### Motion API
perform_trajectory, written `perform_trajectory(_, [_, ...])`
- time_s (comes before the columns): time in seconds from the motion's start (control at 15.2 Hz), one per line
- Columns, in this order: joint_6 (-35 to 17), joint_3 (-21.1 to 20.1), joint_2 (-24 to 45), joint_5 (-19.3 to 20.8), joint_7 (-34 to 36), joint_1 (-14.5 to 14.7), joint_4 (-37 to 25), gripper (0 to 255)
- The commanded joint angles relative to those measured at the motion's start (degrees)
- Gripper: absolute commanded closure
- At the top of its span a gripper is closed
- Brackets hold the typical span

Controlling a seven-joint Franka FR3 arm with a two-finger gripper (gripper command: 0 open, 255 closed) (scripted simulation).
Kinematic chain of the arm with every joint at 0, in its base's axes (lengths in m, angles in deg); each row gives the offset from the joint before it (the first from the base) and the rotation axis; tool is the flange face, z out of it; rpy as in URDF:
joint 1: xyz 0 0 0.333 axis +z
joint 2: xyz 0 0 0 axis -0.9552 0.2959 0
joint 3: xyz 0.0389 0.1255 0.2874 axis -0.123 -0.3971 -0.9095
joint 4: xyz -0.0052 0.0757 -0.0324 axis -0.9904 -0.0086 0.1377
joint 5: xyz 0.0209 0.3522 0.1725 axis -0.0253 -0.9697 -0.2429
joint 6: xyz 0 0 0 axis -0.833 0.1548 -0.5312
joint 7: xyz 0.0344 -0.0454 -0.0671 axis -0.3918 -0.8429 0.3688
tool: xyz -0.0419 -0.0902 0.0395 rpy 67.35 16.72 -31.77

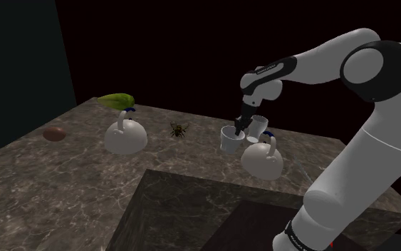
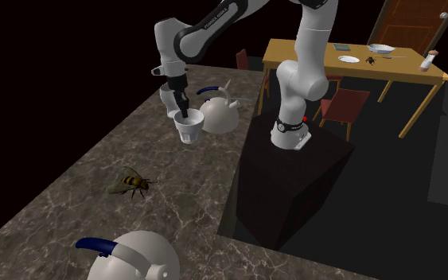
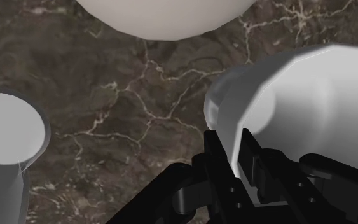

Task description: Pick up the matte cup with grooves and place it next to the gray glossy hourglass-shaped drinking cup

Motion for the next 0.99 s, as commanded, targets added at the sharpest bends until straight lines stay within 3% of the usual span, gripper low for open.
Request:
perform_trajectory(0.0, [-0.3,0.0,0.0,-0.1,-0.1,0.0,0.2,255])
perform_trajectory(0.33, [-0.3,0.0,0.0,-0.1,-0.1,0.0,0.2,255])
perform_trajectory(0.4, [-0.3,0.0,0.0,-0.1,-0.1,0.0,0.2,0])
perform_trajectory(0.73, [-0.3,0.0,0.0,-0.1,-0.1,0.0,0.2,0])
perform_trajectory(0.92, [5.4,0.3,-2.2,1.3,0.8,-0.4,-3.4,0])
